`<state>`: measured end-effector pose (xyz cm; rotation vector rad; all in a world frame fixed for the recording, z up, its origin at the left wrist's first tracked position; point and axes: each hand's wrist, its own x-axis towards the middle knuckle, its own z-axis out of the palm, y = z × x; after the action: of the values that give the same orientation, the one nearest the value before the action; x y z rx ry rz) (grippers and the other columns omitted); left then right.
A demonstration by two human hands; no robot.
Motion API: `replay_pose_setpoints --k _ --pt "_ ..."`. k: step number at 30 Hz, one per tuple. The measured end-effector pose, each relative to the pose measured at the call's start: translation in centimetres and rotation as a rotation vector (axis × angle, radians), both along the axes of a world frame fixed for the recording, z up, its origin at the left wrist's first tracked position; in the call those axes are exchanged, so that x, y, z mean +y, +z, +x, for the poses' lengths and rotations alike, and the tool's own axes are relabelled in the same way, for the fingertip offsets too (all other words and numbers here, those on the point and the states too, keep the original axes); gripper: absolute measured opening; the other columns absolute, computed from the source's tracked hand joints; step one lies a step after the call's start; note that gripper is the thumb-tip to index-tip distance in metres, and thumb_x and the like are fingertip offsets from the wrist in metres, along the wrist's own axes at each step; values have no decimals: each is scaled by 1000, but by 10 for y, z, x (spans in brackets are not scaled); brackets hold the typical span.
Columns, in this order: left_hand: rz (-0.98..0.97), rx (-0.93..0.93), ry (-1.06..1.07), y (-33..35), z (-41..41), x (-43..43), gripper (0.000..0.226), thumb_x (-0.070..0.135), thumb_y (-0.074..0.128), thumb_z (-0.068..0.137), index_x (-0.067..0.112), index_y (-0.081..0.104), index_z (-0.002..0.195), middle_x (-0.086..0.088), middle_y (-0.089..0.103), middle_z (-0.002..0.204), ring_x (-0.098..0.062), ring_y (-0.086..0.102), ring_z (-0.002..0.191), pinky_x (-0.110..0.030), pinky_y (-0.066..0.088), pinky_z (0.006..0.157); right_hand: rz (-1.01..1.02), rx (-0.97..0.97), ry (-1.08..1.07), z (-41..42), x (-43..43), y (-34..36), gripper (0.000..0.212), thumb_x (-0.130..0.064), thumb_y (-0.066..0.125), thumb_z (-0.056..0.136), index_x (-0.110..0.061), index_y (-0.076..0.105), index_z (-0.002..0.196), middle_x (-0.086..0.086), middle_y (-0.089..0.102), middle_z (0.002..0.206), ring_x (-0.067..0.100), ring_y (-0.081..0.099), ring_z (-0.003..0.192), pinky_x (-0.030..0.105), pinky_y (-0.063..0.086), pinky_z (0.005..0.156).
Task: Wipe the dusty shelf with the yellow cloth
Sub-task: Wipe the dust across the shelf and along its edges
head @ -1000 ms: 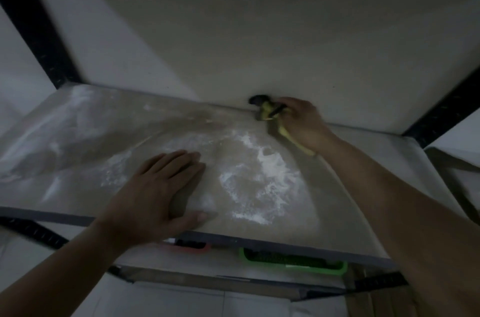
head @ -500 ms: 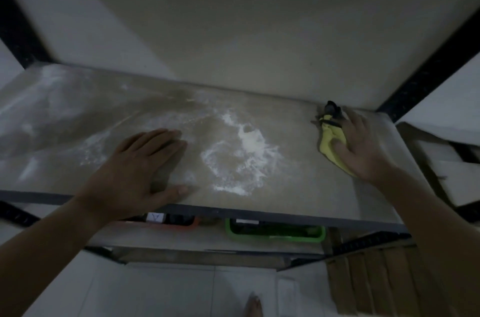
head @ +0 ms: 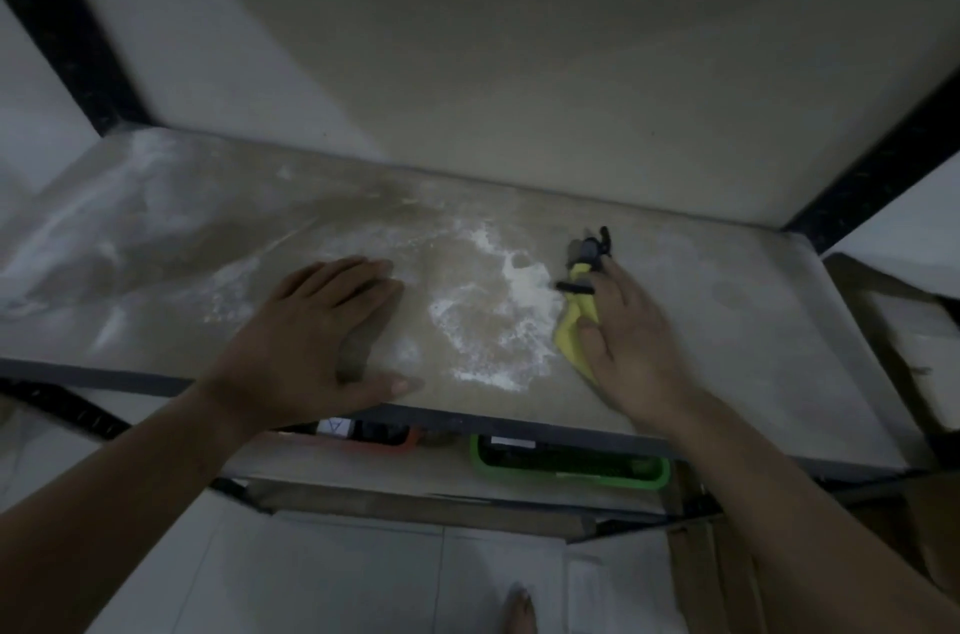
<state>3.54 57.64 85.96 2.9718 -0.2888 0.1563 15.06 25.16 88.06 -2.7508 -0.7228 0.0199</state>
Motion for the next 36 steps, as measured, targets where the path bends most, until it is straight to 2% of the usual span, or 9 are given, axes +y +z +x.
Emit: replay_pose_setpoints --k 4,9,12,14,17,19,25,30,36 --pt "6 1 7 1 1 -1 104 92 37 84 21 40 159 4 30 169 -16 24 157 -40 20 128 50 0 102 -8 61 -5 51 -23 41 97 -13 32 146 11 21 159 24 19 147 36 15 120" --pt "-8 -7 11 0 0 0 104 93 40 83 22 41 159 5 30 169 -16 25 156 -41 20 127 111 -13 110 1 90 -4 41 -22 40 98 -10 40 138 9 35 149 25 34 136 36 26 111" --pt "-5 -5 19 0 0 -1 106 94 37 82 23 40 160 6 29 169 -15 24 157 -35 13 127 438 162 40 10 68 7 36 -17 37 99 -11 44 134 6 51 127 22 52 111 32 41 92" --pt "-6 -8 17 0 -1 -1 106 95 36 82 22 41 159 6 30 169 -15 25 156 -34 12 126 589 175 -92 20 43 15 39 -24 33 99 -17 45 135 0 54 116 15 54 99 24 39 79" --pt "-8 -18 9 0 0 -1 106 94 37 82 21 42 158 5 31 168 -16 26 156 -36 15 127 589 49 -226 39 -9 20 41 -32 33 94 -24 50 130 -2 59 115 10 55 95 19 36 73" --pt "-5 -21 6 0 1 -1 106 94 37 82 21 42 158 4 32 168 -16 26 156 -38 18 127 536 -6 -253 48 -43 19 34 -28 37 98 -24 50 129 3 60 119 17 57 100 25 41 82" --pt "1 -20 6 -1 1 0 105 94 35 83 21 41 159 4 30 169 -16 25 157 -38 17 127 100 56 -264 53 -67 -3 49 -30 48 94 -19 37 140 10 47 138 33 49 121 39 41 98" --pt "17 -9 13 0 2 -1 105 94 36 83 21 43 157 4 33 167 -17 28 155 -39 20 127 163 -19 -102 37 8 -4 52 -32 54 91 -19 45 141 4 43 149 27 46 130 31 36 106" --pt "6 -17 12 1 1 -1 104 94 36 84 20 44 157 3 33 168 -16 28 155 -35 15 127 368 88 120 43 27 9 39 -13 60 84 -27 67 119 -8 64 127 11 64 109 13 43 85"
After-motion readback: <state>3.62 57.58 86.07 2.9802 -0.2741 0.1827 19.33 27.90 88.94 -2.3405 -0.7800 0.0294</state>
